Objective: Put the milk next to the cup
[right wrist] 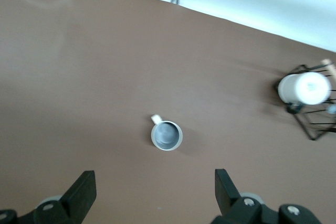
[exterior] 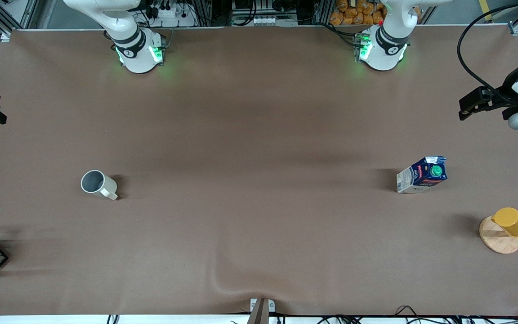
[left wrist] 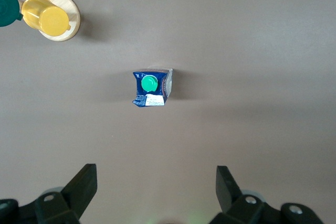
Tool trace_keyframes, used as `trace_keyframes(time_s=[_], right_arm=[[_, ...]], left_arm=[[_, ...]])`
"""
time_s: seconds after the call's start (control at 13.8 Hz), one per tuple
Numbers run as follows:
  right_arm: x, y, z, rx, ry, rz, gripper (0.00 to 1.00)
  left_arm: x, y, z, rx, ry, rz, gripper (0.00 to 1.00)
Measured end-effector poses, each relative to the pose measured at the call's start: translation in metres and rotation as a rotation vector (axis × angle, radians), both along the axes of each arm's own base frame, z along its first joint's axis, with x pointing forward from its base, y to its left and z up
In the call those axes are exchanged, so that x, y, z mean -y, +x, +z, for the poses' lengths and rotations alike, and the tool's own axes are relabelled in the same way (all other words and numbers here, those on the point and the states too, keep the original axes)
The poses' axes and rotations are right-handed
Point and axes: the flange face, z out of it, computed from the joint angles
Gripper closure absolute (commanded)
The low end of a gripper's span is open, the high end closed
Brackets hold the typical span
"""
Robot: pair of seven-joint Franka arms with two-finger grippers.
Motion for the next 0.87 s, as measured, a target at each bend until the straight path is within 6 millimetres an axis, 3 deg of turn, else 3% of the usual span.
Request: trace_keyframes(time_s=[0.29, 0.87], right_arm=[[-0.0115, -0.0003, 0.0022, 0.003, -0.035, 0.004, 0.0], [-0.009, -0.0005, 0.0021, 0.003, -0.034, -0.002, 0.0]], left_arm=[[0.0009, -0.0007, -0.0001, -0.005, 0.0, -0.002, 0.0], [0.0046, 0.0017, -0.0073, -0.025, 0.001, -0.007, 0.0]])
